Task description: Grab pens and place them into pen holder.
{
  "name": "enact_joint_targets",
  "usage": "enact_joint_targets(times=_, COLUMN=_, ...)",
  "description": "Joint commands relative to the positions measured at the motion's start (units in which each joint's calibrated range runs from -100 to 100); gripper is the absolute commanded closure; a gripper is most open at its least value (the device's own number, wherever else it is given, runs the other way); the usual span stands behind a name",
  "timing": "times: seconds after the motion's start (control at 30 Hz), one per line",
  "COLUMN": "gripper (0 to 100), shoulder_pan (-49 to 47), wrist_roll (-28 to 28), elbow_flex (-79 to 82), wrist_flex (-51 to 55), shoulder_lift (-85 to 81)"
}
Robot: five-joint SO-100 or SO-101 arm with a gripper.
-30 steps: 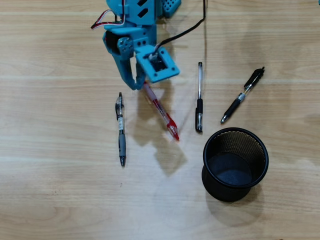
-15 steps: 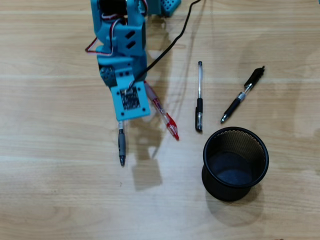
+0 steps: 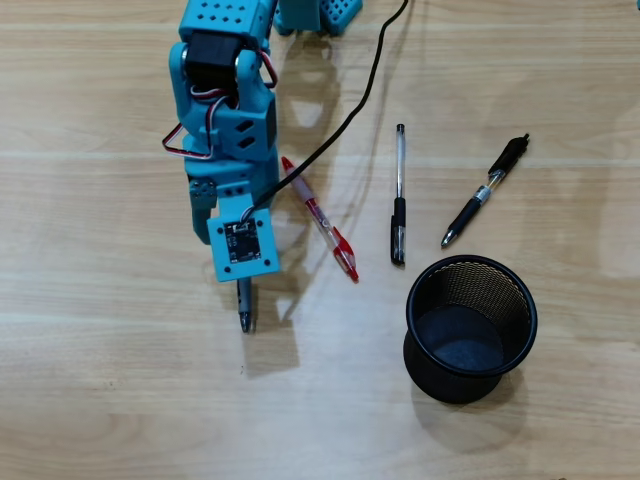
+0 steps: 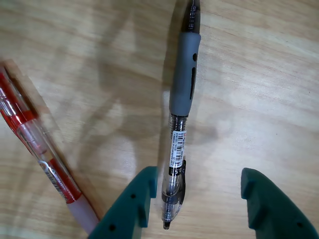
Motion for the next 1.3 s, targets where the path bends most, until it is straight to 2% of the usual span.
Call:
enact_joint_targets(times=0.0, gripper=80, shoulder_pan=-1.2, wrist_roll=-1.6, elbow_flex=-3.1, wrist_flex=-0.5, shoulder_lift=-0.3)
enact_joint_targets(times=1.0, gripper=80, shoulder_pan=-1.6, wrist_roll=-3.4, elbow_flex=-3.1, wrist_flex=-0.6, shoulder_lift=9.4)
enact_joint_targets(times=1.27, gripper=83, shoulder_pan=-1.1, wrist_roll=-3.4, elbow_flex=-3.1, wrist_flex=-0.6, shoulder_lift=9.8)
